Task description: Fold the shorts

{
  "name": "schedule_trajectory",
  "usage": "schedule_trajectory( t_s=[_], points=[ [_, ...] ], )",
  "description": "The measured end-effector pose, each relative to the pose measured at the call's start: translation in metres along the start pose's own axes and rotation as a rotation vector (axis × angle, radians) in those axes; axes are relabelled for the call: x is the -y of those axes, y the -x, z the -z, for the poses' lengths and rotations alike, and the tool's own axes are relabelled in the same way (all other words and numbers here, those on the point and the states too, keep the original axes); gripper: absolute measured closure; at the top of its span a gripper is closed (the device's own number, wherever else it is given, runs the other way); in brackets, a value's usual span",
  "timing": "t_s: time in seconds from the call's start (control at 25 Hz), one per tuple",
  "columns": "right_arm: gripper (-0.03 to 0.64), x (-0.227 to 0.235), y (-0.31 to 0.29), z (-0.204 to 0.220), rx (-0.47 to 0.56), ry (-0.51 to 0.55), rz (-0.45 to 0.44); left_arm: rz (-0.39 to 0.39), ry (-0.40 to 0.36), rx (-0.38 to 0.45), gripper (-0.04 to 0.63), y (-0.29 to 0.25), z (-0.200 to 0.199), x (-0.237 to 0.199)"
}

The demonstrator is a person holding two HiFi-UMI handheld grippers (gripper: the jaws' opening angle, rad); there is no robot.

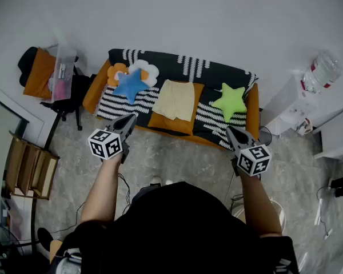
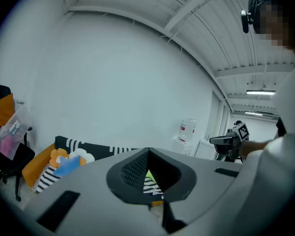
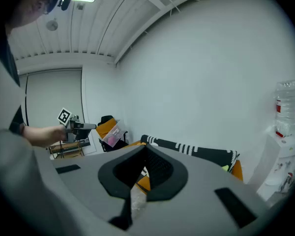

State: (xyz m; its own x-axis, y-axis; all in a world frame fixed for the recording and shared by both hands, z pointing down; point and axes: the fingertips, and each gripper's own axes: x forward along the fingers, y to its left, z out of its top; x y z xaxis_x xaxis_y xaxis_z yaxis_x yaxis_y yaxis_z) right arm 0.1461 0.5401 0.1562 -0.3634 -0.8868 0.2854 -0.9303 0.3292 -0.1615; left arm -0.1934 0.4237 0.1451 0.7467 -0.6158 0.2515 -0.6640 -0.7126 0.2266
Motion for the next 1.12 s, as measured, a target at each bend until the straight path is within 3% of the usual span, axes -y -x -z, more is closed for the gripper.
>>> schedule_trajectory(
  t_s=[0.28, 0.76, 0.84, 0.96, 1.12],
  points=[
    [0.607, 0.009, 0.015, -0.007, 0.043, -0.003, -0.001, 0.017, 0.008, 0.009, 0.580, -0.003, -0.001, 0.023],
    [0.604, 0.014, 0.017, -0.014, 0.042, 0.031, 0.026, -0.032, -0.001, 0.010, 0.577, 0.006, -0.006, 0.031],
    [0.568, 0.009, 0.017, -0.016, 0.044, 0.040, 0.014, -0.034, -0.003, 0.006, 0.569, 0.007, -0.006, 0.033],
    [0.437, 0.007, 0.020, -0.019, 0.050, 0.053, 0.005, -0.026, -0.016, -0.001, 0.462, 0.006, -0.007, 0.037],
    [0.385, 0.014, 0.023, -0.019, 0.052, 0.048, 0.015, -0.009, -0.045, 0.000, 0.376, -0.004, -0.010, 0.042]
  ],
)
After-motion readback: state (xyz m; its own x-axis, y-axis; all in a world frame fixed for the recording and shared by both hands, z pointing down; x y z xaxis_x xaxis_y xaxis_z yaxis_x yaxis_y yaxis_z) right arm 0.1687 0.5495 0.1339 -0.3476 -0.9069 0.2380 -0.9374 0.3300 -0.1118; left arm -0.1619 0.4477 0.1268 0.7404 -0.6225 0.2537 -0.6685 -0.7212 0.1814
